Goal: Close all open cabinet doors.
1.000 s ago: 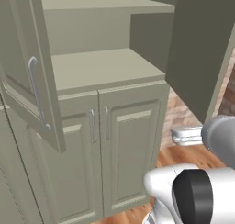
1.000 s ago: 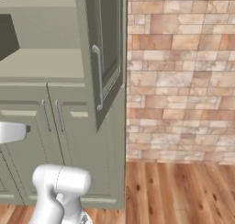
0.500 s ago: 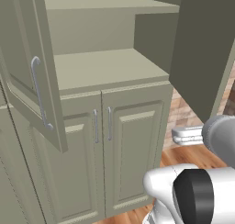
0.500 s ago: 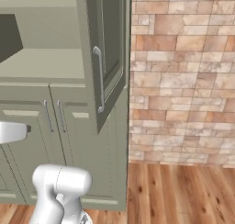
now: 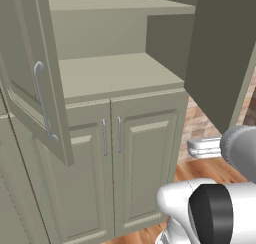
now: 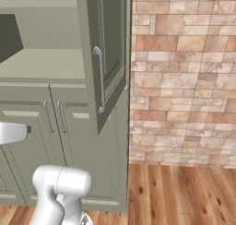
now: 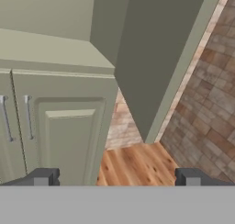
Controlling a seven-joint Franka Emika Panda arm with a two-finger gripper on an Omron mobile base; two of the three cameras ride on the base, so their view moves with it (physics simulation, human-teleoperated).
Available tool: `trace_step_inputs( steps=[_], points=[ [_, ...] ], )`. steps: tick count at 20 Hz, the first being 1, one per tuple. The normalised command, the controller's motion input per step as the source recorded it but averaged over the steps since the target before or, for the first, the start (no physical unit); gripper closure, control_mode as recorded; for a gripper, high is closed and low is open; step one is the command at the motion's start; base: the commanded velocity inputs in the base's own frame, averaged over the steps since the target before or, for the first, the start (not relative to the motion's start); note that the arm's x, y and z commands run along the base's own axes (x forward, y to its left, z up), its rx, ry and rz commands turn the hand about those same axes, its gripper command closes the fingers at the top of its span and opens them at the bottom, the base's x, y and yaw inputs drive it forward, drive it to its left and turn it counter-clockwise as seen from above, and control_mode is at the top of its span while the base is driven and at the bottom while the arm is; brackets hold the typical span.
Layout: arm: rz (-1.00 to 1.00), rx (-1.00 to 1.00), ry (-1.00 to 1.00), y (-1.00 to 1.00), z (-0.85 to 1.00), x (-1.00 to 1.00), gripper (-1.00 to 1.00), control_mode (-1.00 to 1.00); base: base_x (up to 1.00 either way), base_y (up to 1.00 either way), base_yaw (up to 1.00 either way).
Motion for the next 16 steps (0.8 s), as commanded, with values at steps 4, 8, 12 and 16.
trace_step_inputs(
  steps=[4, 8, 12, 16],
  points=[
    [0.00, 0.00, 0.00, 0.01, -0.08, -0.23, -1.00, -1.00, 0.00, 0.00, 0.00],
    [0.01, -0.01, -0.03, 0.23, -0.15, -0.65, -1.00, -1.00, 0.00, 0.00, 0.00],
    [0.00, -0.10, -0.08, 0.55, 0.00, -0.71, -1.00, -1.00, 0.00, 0.00, 0.00],
    [0.00, -0.21, -0.13, 0.95, 0.17, -0.39, -1.00, -1.00, 0.00, 0.00, 0.00]
  ],
)
